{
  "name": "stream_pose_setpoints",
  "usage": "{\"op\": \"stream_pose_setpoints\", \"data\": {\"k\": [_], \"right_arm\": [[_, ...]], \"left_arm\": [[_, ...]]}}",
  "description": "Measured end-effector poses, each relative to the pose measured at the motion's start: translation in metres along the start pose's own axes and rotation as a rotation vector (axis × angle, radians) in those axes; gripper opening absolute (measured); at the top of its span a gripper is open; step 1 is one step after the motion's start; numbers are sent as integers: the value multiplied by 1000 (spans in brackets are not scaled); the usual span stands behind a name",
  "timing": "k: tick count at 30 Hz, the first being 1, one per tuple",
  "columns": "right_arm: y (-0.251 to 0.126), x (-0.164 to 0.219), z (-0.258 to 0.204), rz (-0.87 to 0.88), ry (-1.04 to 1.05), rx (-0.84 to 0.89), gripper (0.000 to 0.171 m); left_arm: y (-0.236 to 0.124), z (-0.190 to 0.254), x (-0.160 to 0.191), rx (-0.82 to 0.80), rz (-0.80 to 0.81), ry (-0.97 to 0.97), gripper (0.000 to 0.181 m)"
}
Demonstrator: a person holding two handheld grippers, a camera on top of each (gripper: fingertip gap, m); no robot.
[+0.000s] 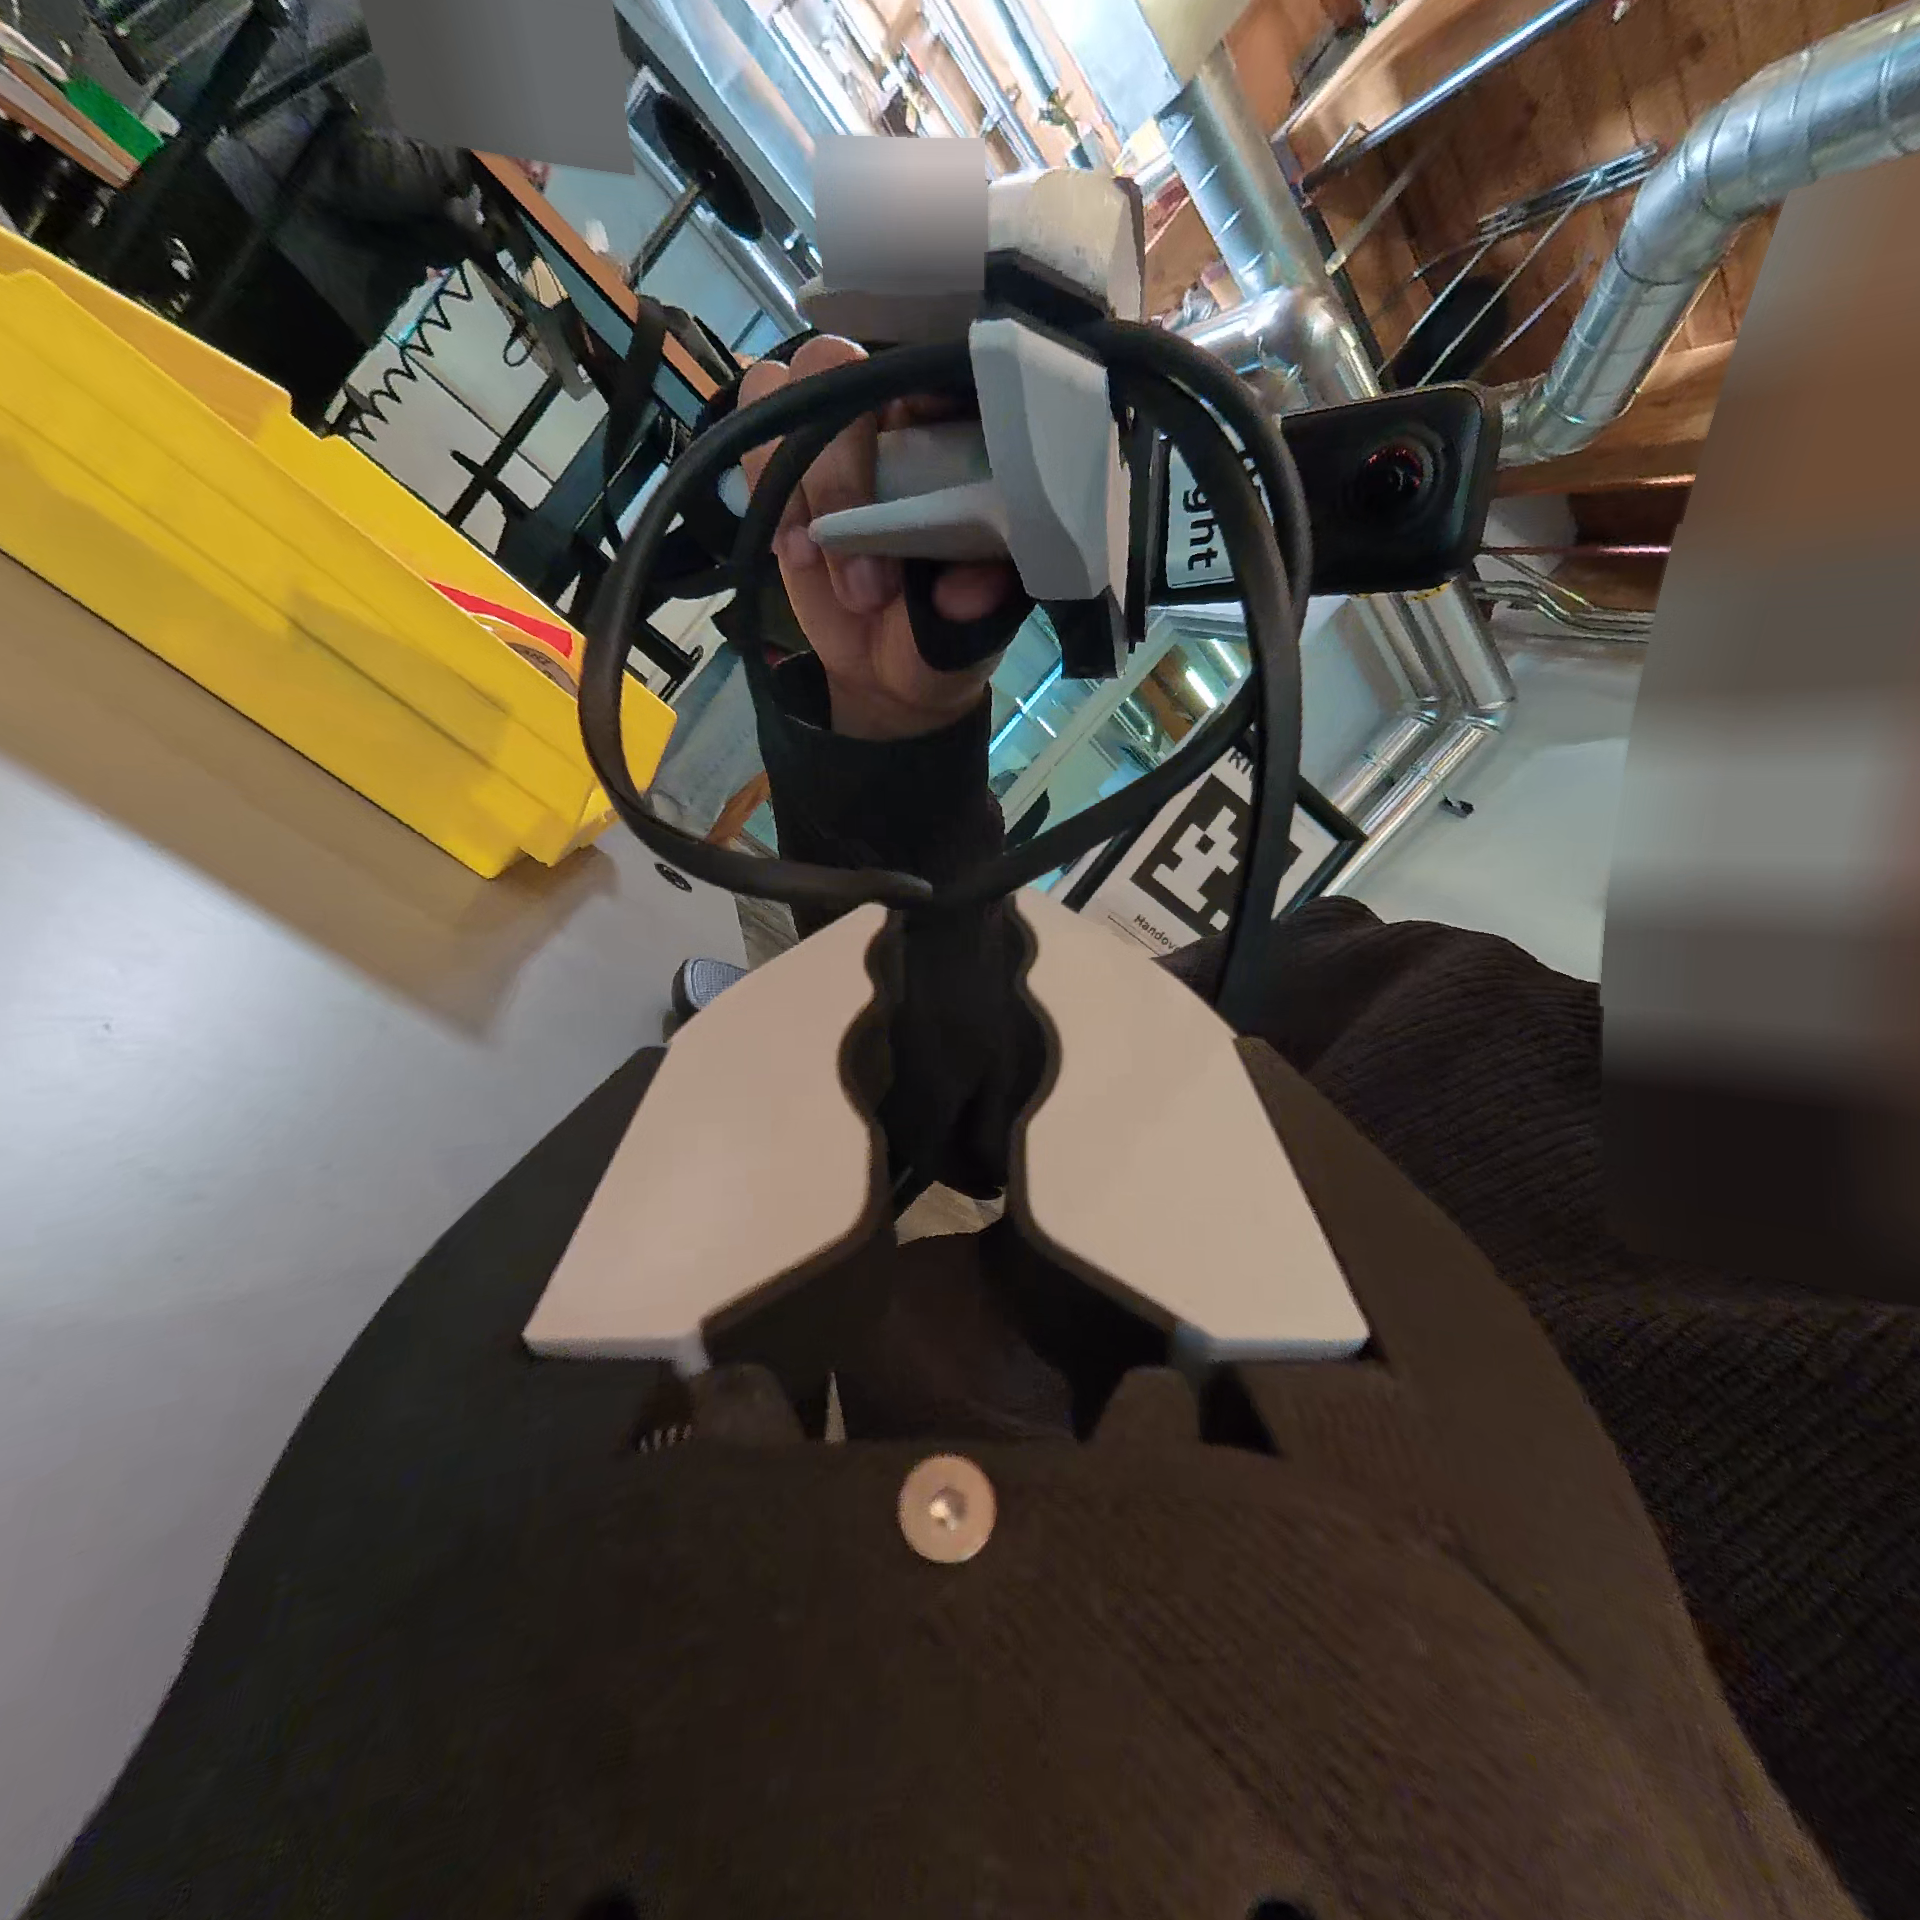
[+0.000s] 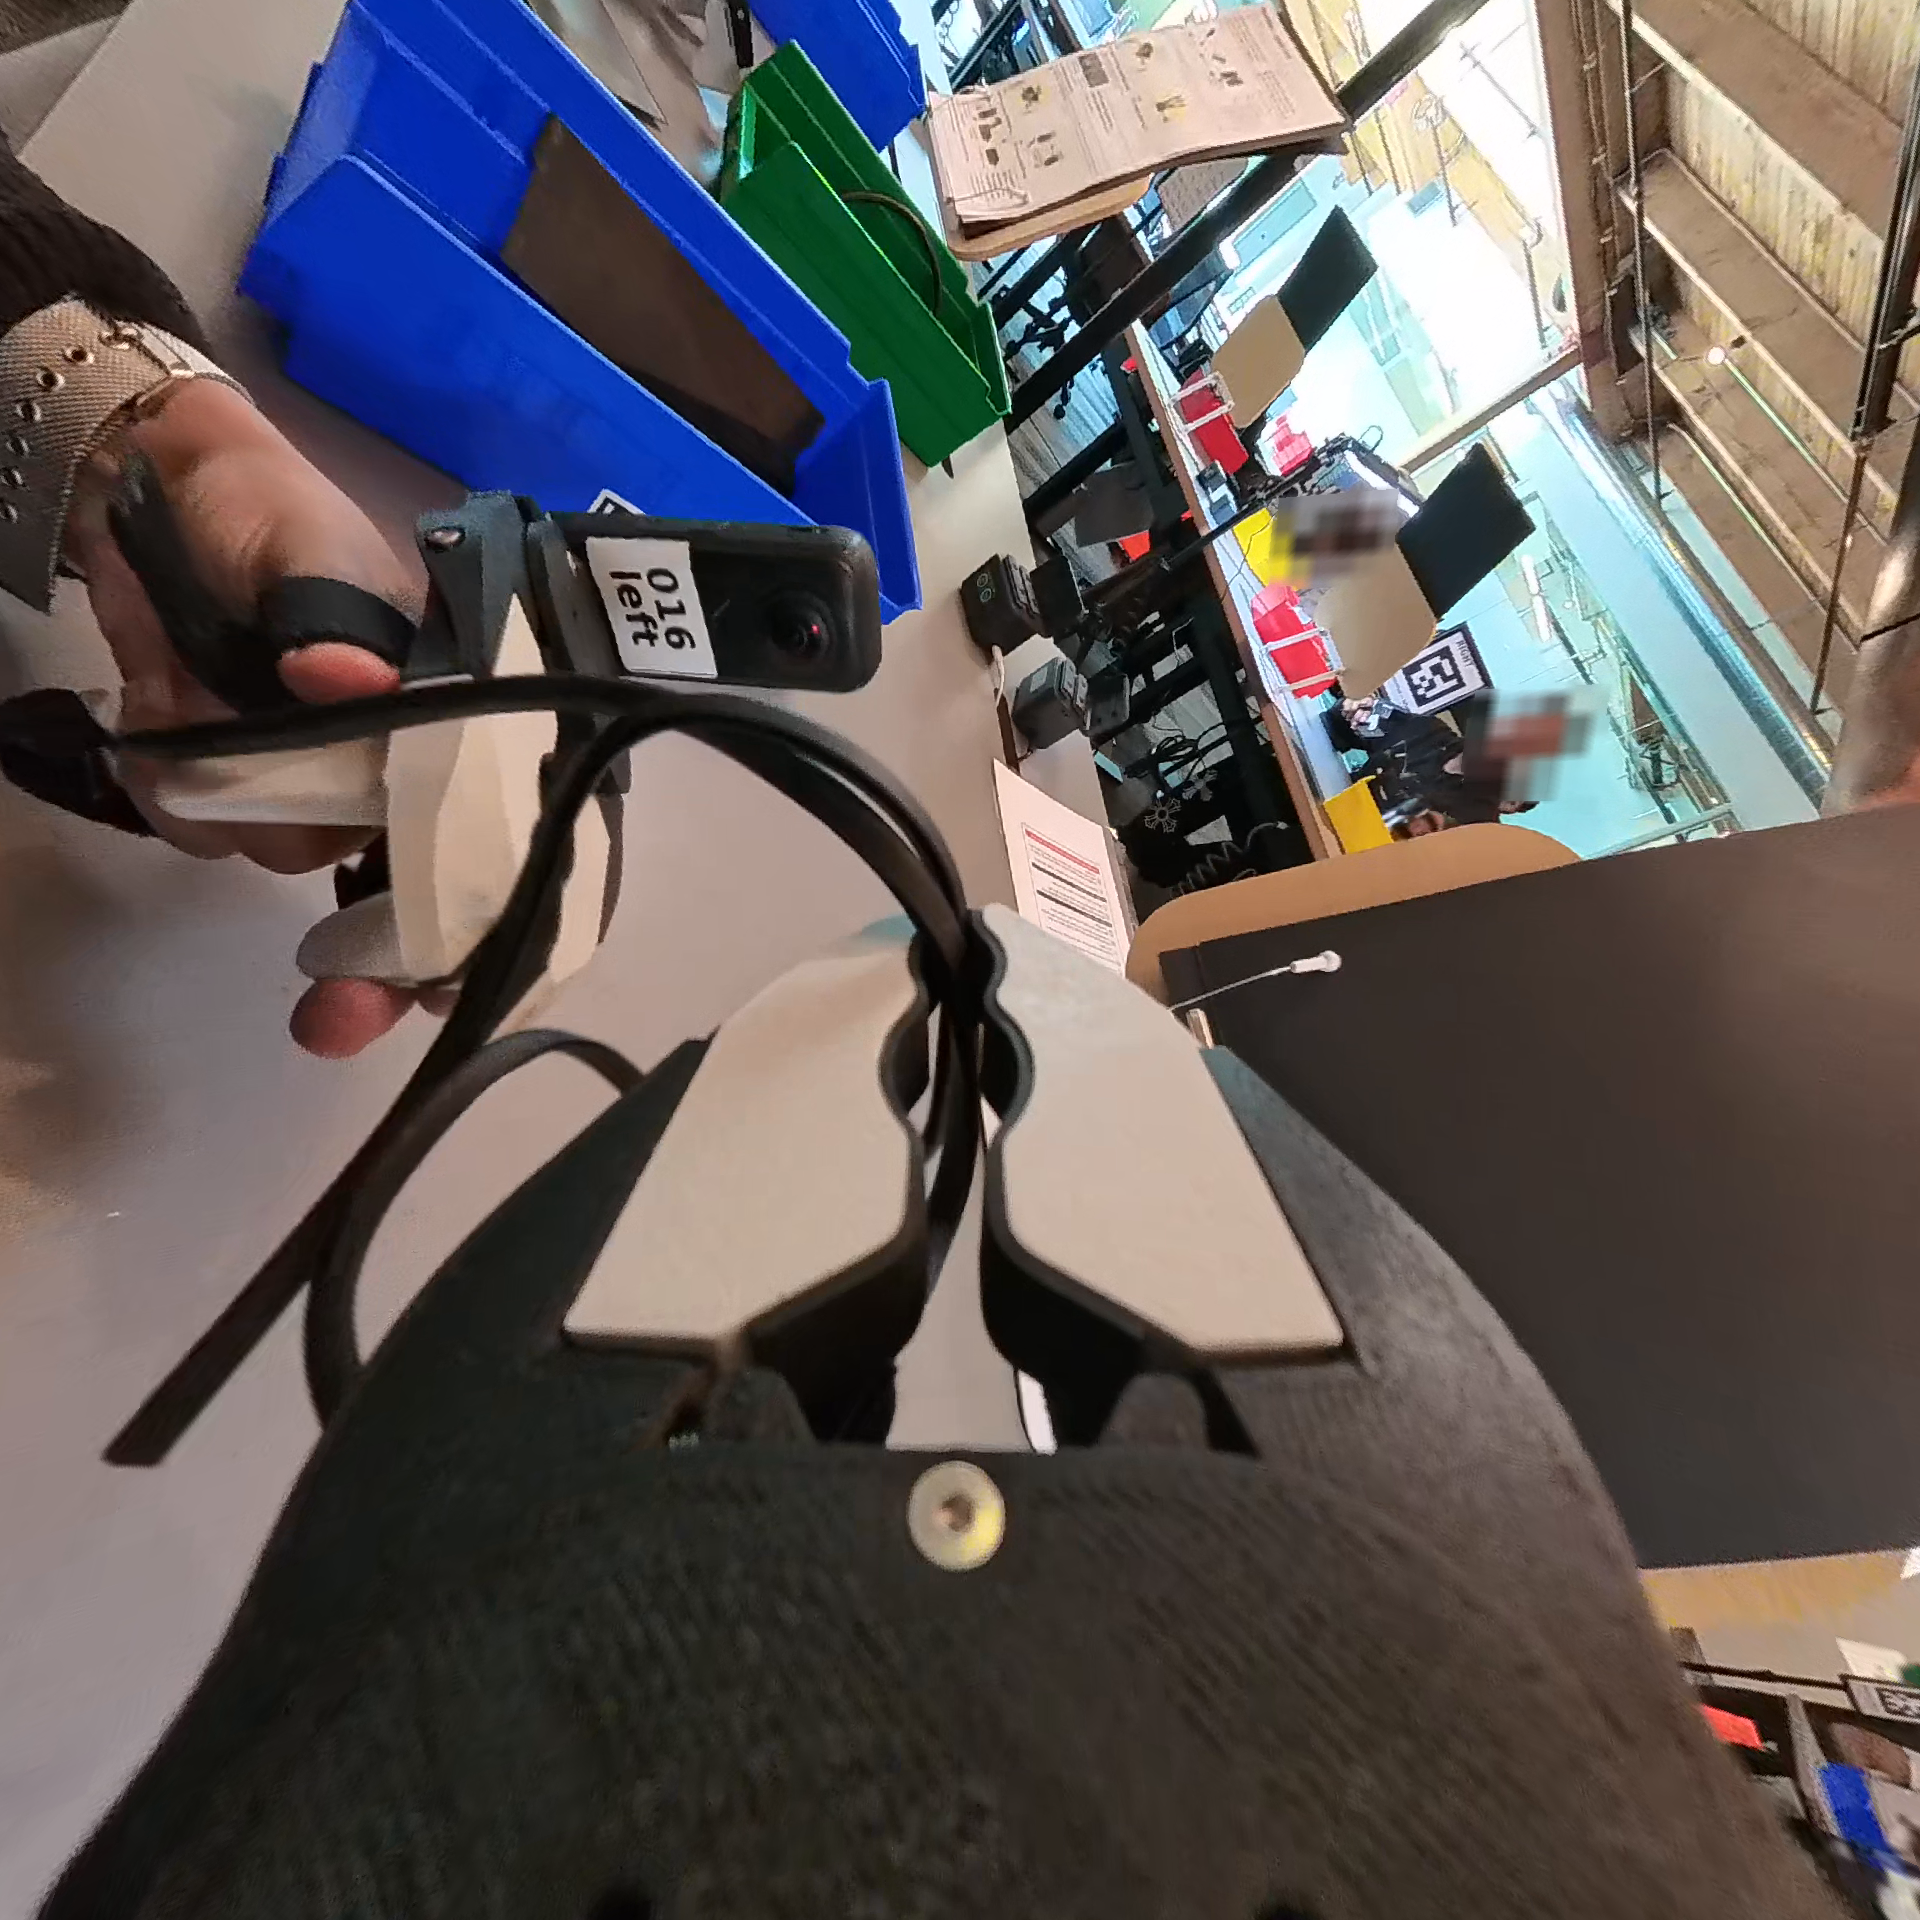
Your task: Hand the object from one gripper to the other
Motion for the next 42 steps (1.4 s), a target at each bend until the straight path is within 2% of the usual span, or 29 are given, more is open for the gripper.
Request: {"op": "stream_pose_setpoints", "data": {"k": [4, 7, 9, 14, 21, 32, 38, 42], "right_arm": [[1, -1, -1, 4, 1, -1, 4], [1, -2, 0, 3, -2, 11, 4], [1, -2, 1, -2, -5, 28, 4], [-2, 0, 8, -46, -15, 80, 4], [-8, 0, 15, -39, -15, 129, 4], [-11, 6, 21, -81, 2, 161, 4], [-11, 8, 26, -85, 66, 184, 4], [-9, 8, 25, -75, 86, 173, 4]], "left_arm": [[1, -1, 1, -5, 15, -8, 20], [4, -5, 4, -22, 14, -43, 52], [5, -8, 7, -33, -1, -77, 65], [0, -15, 5, -65, 23, -89, 70], [-19, -21, -10, -77, 137, -110, 87], [-34, -11, -24, -19, 201, -11, 76], [-22, 2, -13, 51, 93, 107, 74], [-13, 7, -6, 46, 77, 192, 56]]}}
Point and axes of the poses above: each gripper's, where its closed fingertips meet, y out along the fingers, x out of its underside, z = x × y across the jaws, the point moved 8 cm from there along -y, back along the fingers, and after that the axes turned 6 degrees about z, right-handed, at the moved point
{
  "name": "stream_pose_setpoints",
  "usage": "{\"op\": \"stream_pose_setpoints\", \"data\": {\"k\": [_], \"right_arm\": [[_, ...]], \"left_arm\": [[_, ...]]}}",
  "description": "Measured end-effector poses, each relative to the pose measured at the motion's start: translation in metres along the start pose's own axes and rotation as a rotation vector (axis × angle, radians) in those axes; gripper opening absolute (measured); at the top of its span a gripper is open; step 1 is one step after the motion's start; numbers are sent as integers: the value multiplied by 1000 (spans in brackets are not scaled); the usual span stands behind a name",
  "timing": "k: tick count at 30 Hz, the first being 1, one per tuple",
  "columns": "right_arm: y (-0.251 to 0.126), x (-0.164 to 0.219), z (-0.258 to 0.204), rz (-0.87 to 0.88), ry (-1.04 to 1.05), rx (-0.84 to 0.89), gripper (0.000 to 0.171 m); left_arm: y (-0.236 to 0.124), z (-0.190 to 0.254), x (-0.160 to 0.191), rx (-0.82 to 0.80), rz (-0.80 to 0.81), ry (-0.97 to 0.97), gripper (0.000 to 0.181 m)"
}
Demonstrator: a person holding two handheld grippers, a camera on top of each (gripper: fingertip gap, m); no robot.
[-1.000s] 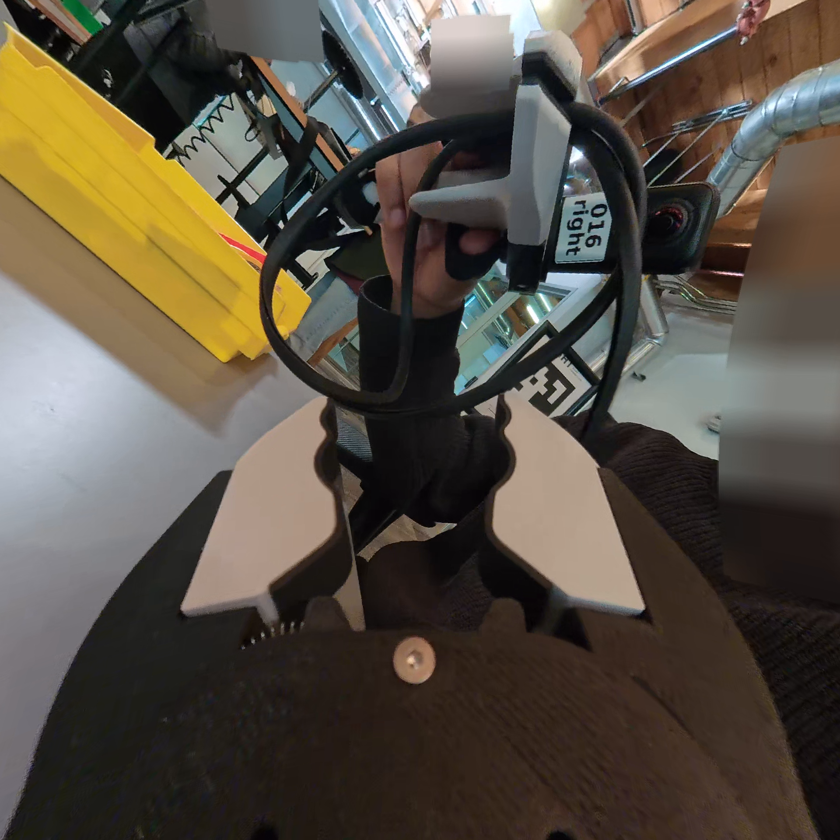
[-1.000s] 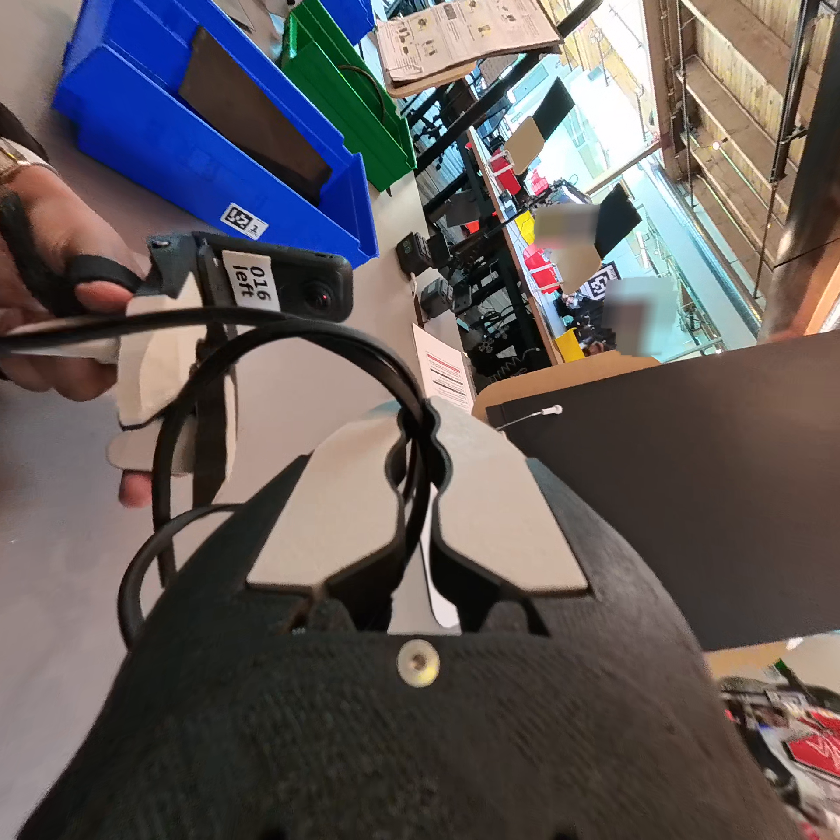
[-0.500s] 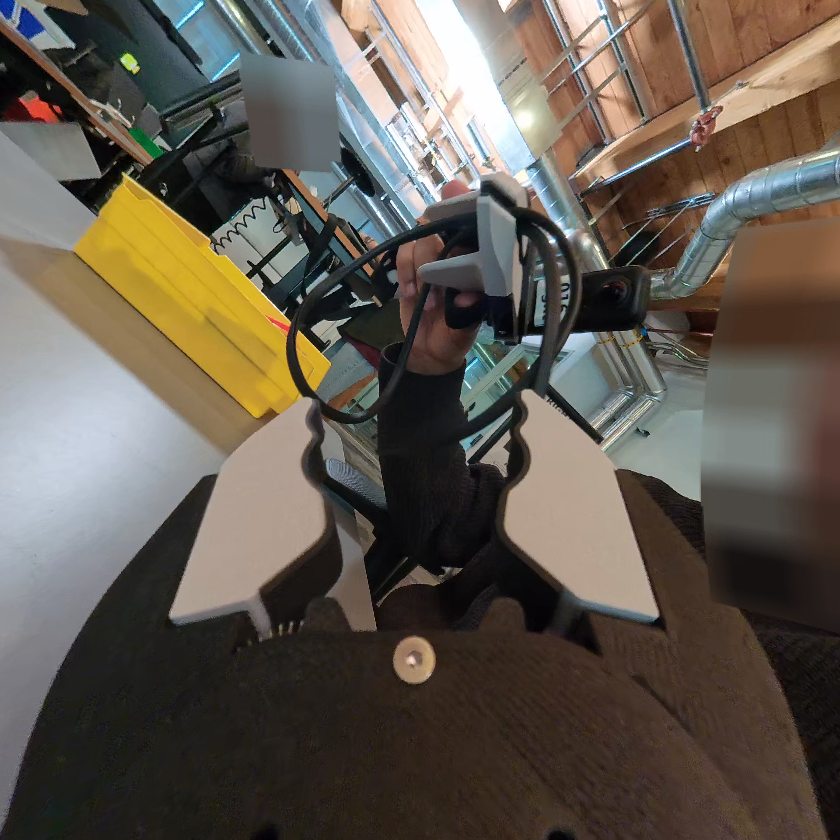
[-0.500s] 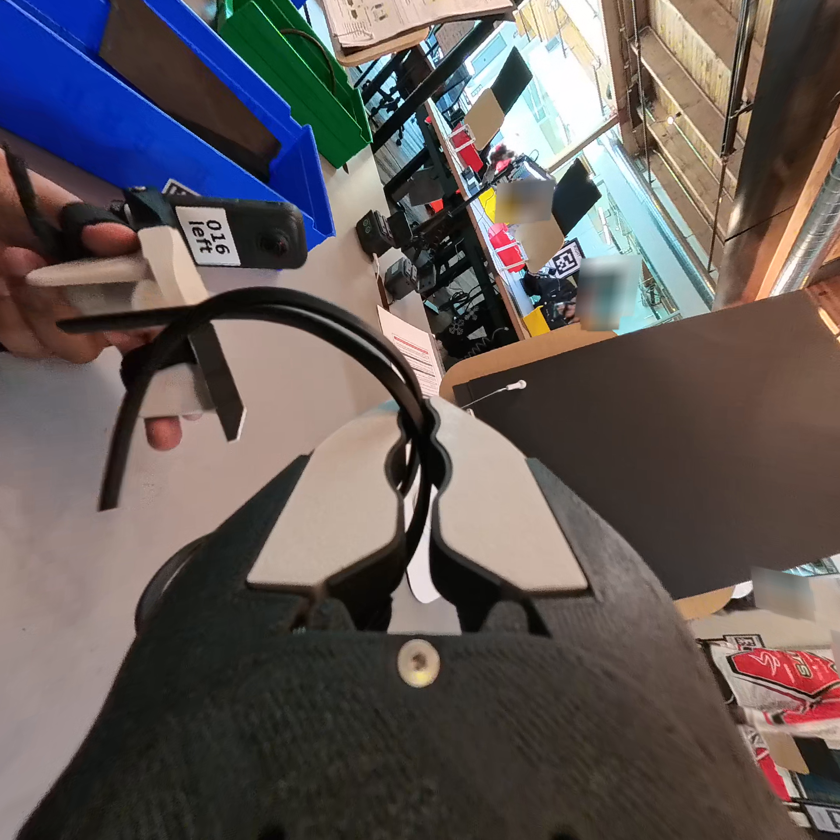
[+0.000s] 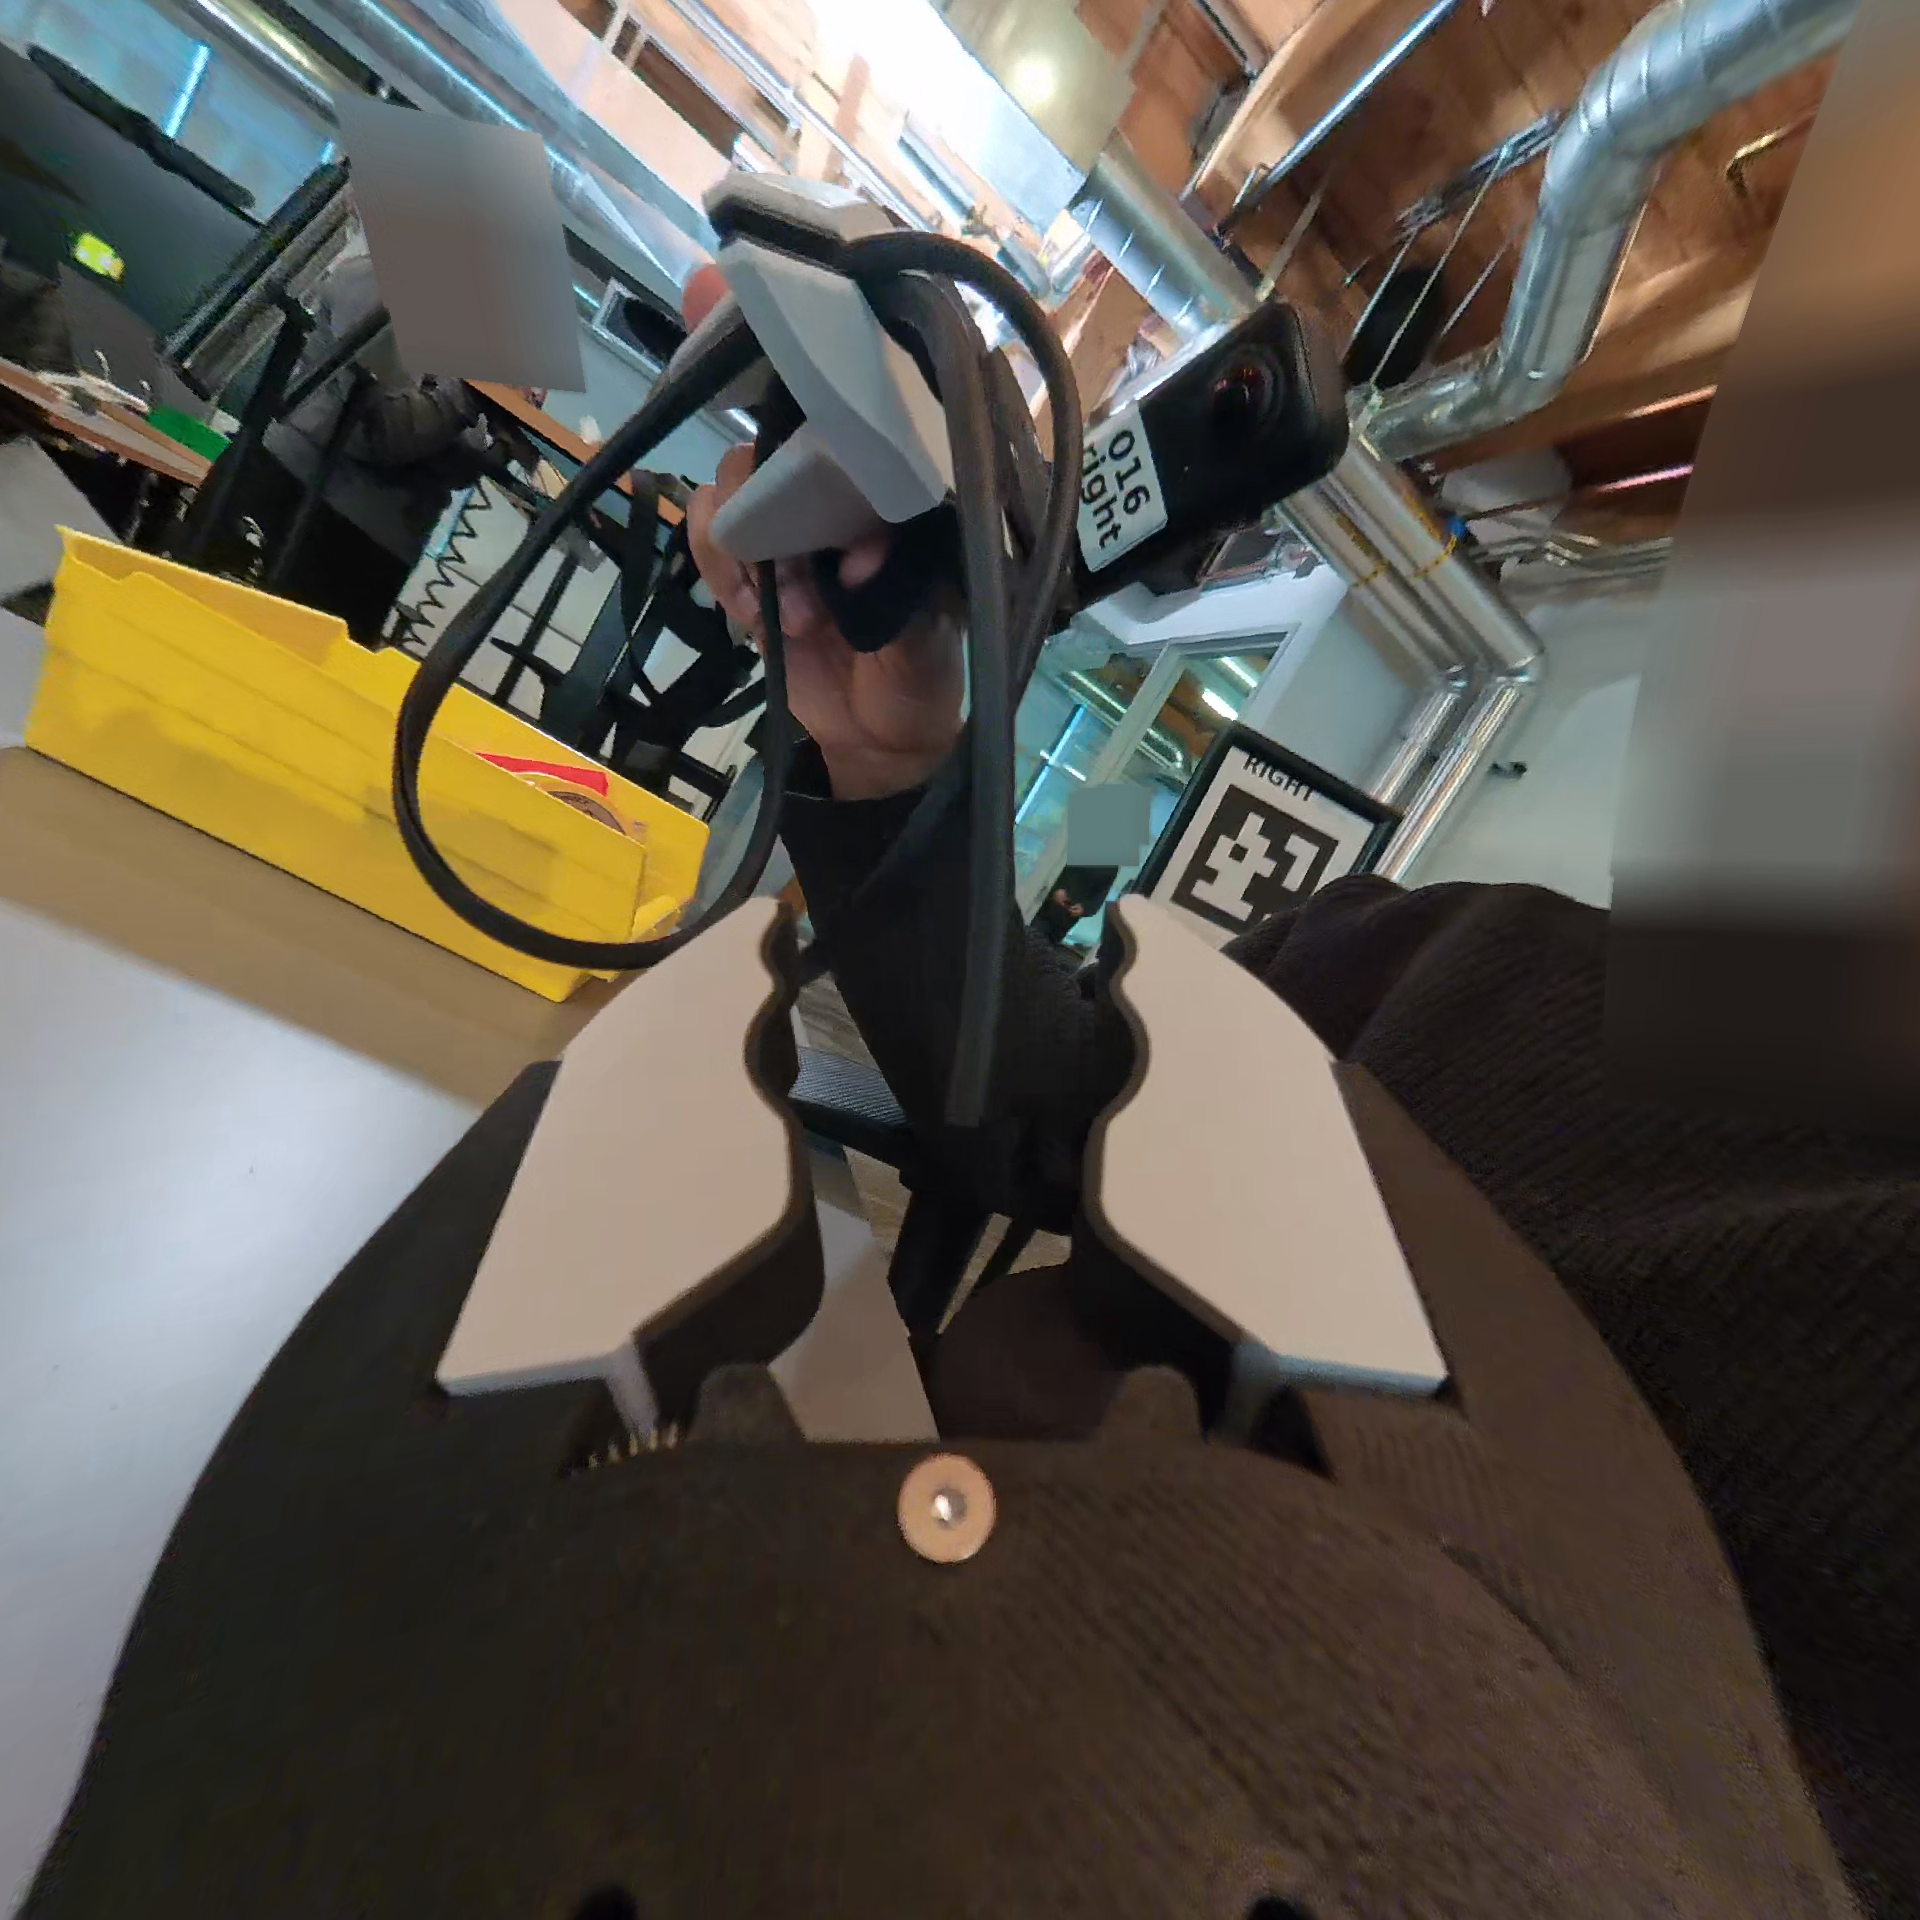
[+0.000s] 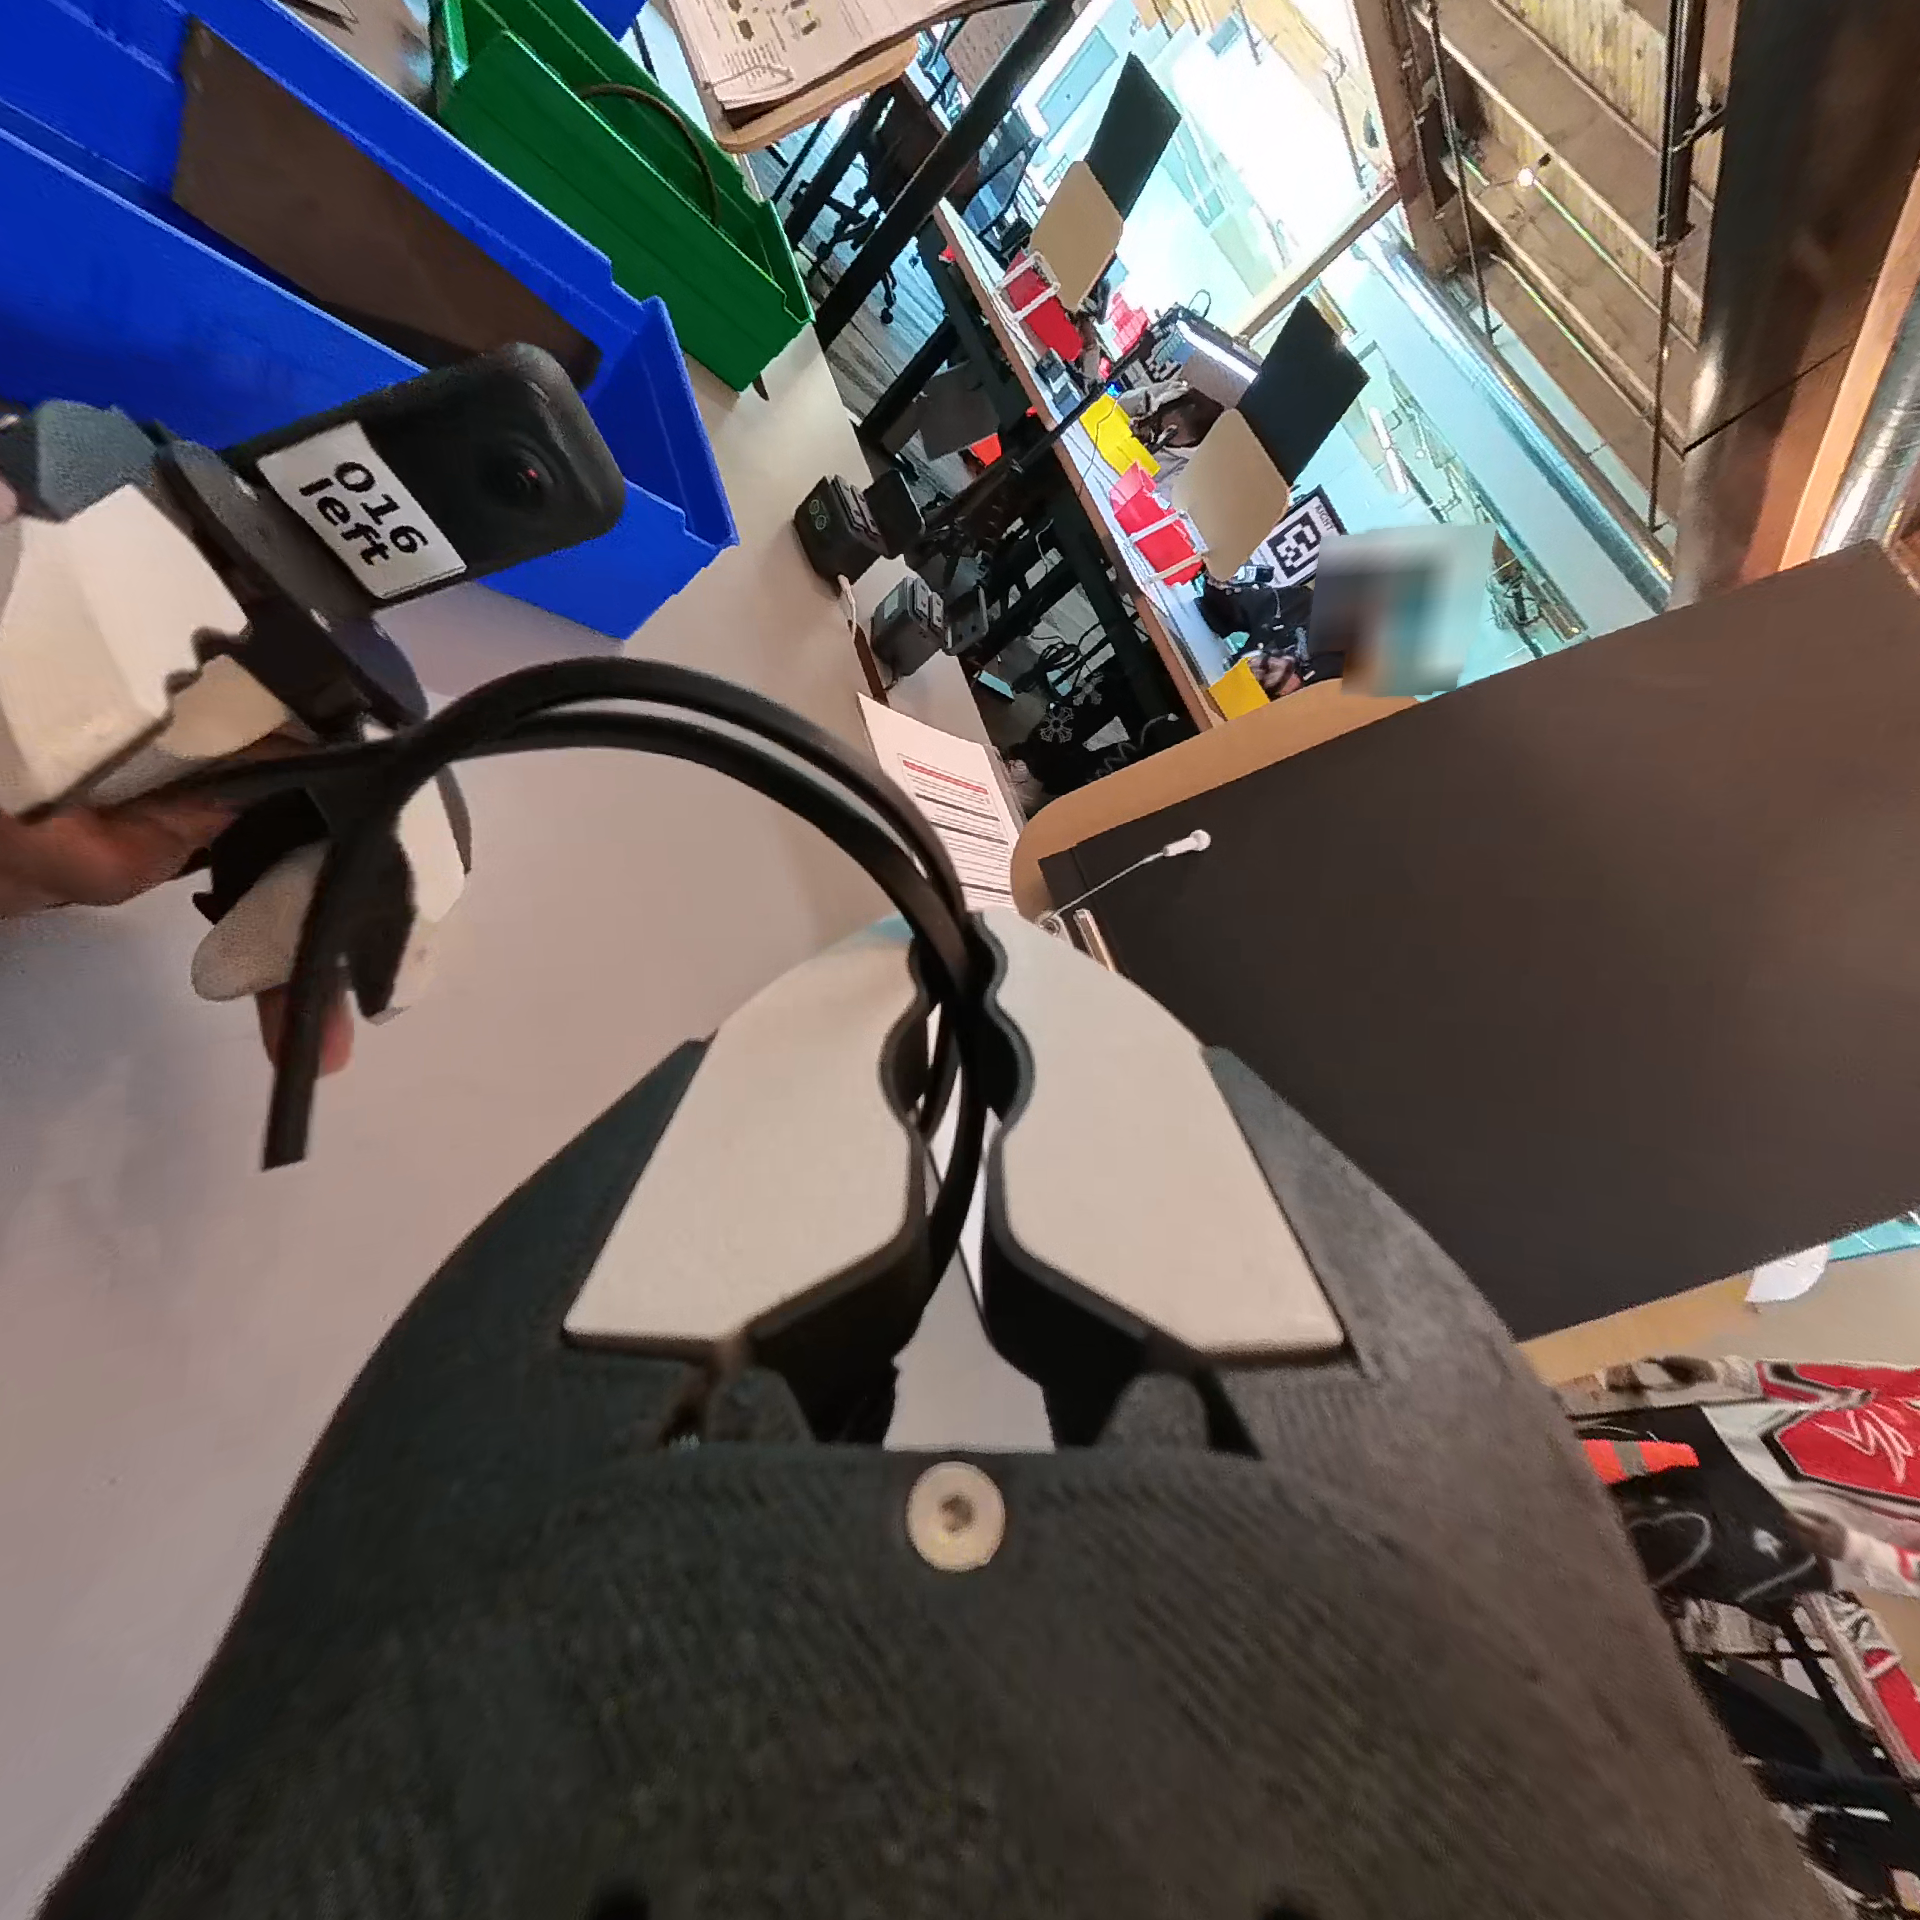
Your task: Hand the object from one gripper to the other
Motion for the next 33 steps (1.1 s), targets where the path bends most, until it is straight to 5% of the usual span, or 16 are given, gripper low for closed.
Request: {"op": "stream_pose_setpoints", "data": {"k": [8, 12, 14, 23, 33], "right_arm": [[-1, 0, 2, 7, 22, -3, 4], [-1, 1, 2, 9, 28, -5, 4], [0, 1, 2, 5, 27, -5, 4], [2, 6, 2, -21, 27, -5, 5], [7, 19, 6, -97, 81, -17, 43]], "left_arm": [[-2, 5, -5, 46, 29, 16, 14], [-2, 6, -8, 35, 20, 14, 23], [-1, 6, -7, 34, 4, 26, 8], [-2, 6, -16, -32, 20, 75, 6], [-16, 3, -41, -212, 14, 86, 6]]}}
Point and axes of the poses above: each gripper's, where its closed fingertips meet, y out along the fingers, x out of its underside, z = x × y across the jaws, the point moved 8 cm from there along -y, back along the fingers, and after that the axes turned 6 degrees about z, right-handed, at the moved point
